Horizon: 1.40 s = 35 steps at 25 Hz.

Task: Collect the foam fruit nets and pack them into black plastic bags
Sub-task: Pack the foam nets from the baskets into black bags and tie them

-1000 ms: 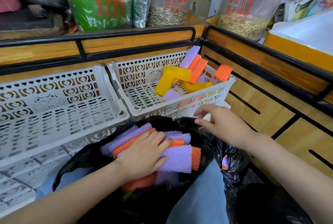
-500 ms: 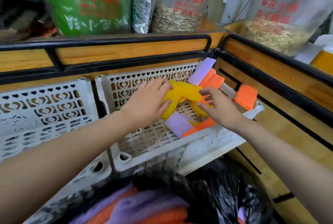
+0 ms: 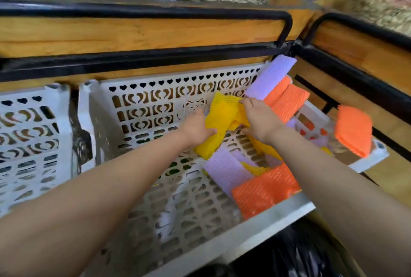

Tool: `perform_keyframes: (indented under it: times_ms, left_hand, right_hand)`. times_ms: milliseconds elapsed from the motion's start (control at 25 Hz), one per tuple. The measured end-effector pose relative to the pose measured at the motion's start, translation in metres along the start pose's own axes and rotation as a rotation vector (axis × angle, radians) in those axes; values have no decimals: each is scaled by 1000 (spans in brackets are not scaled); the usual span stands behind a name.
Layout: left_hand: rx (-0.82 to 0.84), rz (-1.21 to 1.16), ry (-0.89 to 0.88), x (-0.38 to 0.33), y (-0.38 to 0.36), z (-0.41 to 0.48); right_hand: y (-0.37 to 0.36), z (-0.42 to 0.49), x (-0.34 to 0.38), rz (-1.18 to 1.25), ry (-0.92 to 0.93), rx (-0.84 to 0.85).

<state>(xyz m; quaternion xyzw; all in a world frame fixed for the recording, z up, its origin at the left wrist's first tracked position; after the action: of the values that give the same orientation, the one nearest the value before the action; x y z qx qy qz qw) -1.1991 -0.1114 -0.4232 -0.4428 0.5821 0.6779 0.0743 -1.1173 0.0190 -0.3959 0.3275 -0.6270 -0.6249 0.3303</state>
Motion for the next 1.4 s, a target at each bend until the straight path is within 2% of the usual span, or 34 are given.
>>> perform_keyframes:
  times_ms: [120, 280, 400, 560, 680, 760, 840, 920, 1000, 1080, 1160, 1280, 1400]
  left_hand:
    - [-3, -111, 74, 4, -4, 7]
    - [-90, -187, 110, 12, 7, 4]
    - [-240, -297, 159, 17, 27, -8]
    - [-465, -444, 192, 13, 46, -33]
    - [-548, -690, 161, -10, 41, -58]
    - [-548, -828, 102, -30, 39, -73]
    - [-540, -867, 54, -43, 43, -84]
    - [-550, -818, 10, -50, 49, -90]
    - [-519, -814, -7, -57, 47, -91]
    - [-479, -848, -22, -68, 38, -93]
    - [-444, -871, -48, -80, 28, -93]
    - [-409, -857, -74, -89, 15, -94]
    - [-393, -799, -50, -84, 9, -95]
  right_hand:
    - [-2, 9, -3, -86, -12, -55]
    - [-1, 10, -4, -24, -32, -99]
    - [15, 5, 2, 136, -91, -164]
    - [45, -21, 27, 487, -97, -285]
    - [56, -57, 66, 723, 67, -207]
    - [54, -77, 87, 735, 151, -73]
    - [51, -92, 92, 753, 208, 16]
    - [62, -105, 82, 760, 269, -69]
    - [79, -116, 54, 671, 270, -293]
    - [92, -125, 12, 473, 155, -547]
    - [89, -125, -34, 249, -83, -622]
    - [68, -124, -97, 57, -483, -434]
    - [64, -132, -132, 96, -641, -268]
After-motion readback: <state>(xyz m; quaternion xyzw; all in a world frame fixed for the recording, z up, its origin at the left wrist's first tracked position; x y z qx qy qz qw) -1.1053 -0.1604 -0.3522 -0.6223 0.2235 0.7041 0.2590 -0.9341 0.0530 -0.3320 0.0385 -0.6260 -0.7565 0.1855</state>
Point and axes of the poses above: each hand's wrist, its own z-axis towards the middle knuckle, its own y-axis out of the back of the hand, x = y × z, the point moved 6 cm from there along z, towards the middle knuckle, and after that the axes turned 12 degrees about -y, right-handed, at the moved point
